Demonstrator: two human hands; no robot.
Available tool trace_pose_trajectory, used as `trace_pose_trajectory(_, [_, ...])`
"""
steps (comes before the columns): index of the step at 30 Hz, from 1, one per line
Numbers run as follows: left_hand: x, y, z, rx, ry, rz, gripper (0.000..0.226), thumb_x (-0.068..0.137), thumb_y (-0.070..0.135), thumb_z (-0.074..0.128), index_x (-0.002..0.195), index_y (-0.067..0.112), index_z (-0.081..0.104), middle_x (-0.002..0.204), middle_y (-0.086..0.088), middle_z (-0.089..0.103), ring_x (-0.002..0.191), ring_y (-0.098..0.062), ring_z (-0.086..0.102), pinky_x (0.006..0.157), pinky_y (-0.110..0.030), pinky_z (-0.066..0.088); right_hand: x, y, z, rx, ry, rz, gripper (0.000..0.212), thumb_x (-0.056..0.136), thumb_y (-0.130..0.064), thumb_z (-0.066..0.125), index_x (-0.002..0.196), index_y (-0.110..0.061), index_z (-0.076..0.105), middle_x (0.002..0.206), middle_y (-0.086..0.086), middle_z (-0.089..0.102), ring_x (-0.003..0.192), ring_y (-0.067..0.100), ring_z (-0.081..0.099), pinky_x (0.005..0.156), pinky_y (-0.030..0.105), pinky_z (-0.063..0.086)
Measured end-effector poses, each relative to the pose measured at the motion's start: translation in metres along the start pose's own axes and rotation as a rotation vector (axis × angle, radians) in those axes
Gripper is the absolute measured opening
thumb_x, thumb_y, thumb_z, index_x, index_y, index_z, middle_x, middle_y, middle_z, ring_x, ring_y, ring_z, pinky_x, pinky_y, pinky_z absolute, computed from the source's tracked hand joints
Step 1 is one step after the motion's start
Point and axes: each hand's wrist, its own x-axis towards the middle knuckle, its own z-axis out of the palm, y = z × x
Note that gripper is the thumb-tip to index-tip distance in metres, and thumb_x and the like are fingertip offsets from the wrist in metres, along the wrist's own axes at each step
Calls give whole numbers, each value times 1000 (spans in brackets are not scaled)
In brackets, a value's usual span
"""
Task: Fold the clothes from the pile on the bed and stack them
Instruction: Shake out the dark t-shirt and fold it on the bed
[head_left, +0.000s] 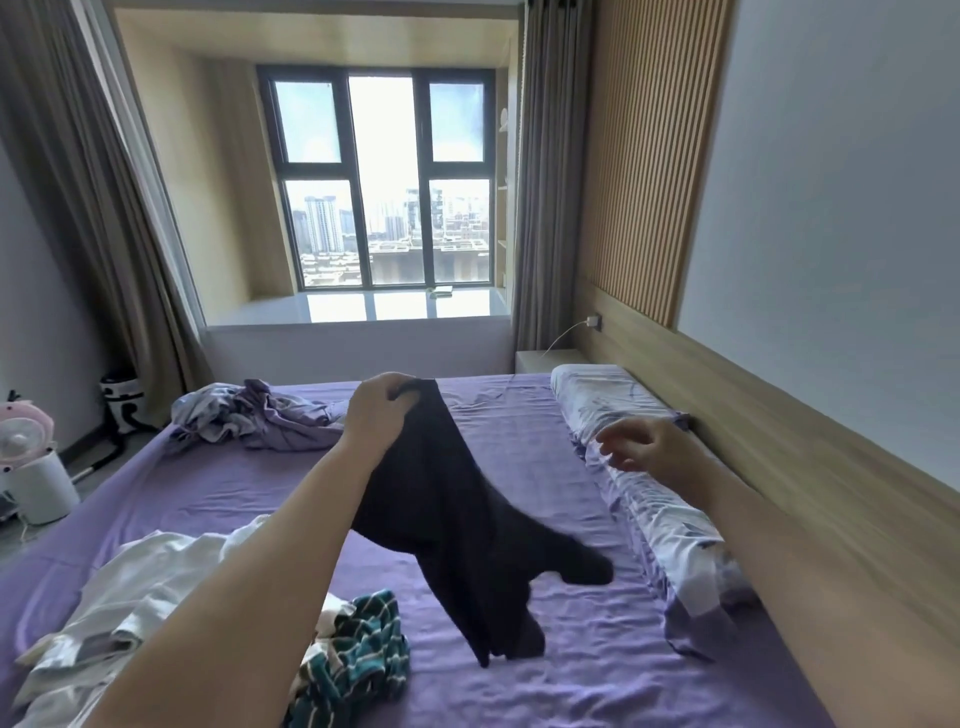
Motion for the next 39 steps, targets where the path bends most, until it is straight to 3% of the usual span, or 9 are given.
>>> trace_pose_trajectory(3, [-10,8,9,115,-80,102,18,89,10,59,102,12,71,104,-5,70,100,-21,60,86,-25,39,-6,8,21,-113,-123,-5,29,85,5,57,110,-9,63,105,6,66,90,18,63,77,35,52])
trace_pose_trajectory(9, [-18,37,8,152,-90,152,20,92,17,55,104,17,72,107,0,69,97,-15,58,83,-23,39,-24,3,98,-126,-334,-45,48,82,-17,71,127,-17,53,115,-6,56,100,10,57,79,21,48])
trace_pose_trajectory(13, [-23,52,-3,92,-32,185,20,92,10,55,103,13,72,97,6,64,91,-10,53,71,-7,30,-29,-8,135,-90,-397,-124,55,80,-28,73,129,-28,49,119,-12,54,105,6,53,84,20,45])
trace_pose_trajectory(20, [-36,72,-11,-49,15,71,22,93,8,53,102,20,69,97,6,63,92,-11,55,74,-12,38,-40,-11,134,-87,-210,-119,63,81,-21,68,136,-21,37,125,-2,58,115,17,55,94,31,45])
trace_pose_trajectory(23, [-47,85,-3,-106,21,26,22,94,8,51,100,21,67,100,3,62,93,-12,54,63,-4,38,-50,-6,117,-130,-253,-101,71,80,-15,67,141,-20,31,125,1,59,115,18,55,94,32,45])
trace_pose_trajectory(26, [-60,97,7,-197,17,-30,21,96,10,49,105,16,67,105,-1,63,97,-16,56,71,-14,43,-63,3,100,-198,-275,-100,77,79,-15,67,143,-21,25,124,3,59,112,21,57,89,34,46])
trace_pose_trajectory(31, [-82,118,22,-377,9,-136,19,96,11,52,107,10,67,103,-7,65,97,-22,59,86,-35,50,-86,15,84,-226,-209,-118,60,82,-11,57,135,-21,30,108,5,64,98,27,60,73,33,45])
trace_pose_trajectory(36, [-101,125,26,-331,76,-148,11,89,14,62,100,13,65,102,-9,68,89,-20,64,82,-33,52,-105,23,58,-72,-27,-136,25,83,-13,64,105,-21,56,76,-11,61,77,16,61,61,19,40])
trace_pose_trajectory(39, [-118,117,22,-235,98,-170,7,86,13,66,93,15,66,96,-9,70,88,-22,65,85,-37,51,-111,24,29,20,46,-169,12,84,-20,68,95,-14,69,76,-3,67,74,17,62,68,19,44])
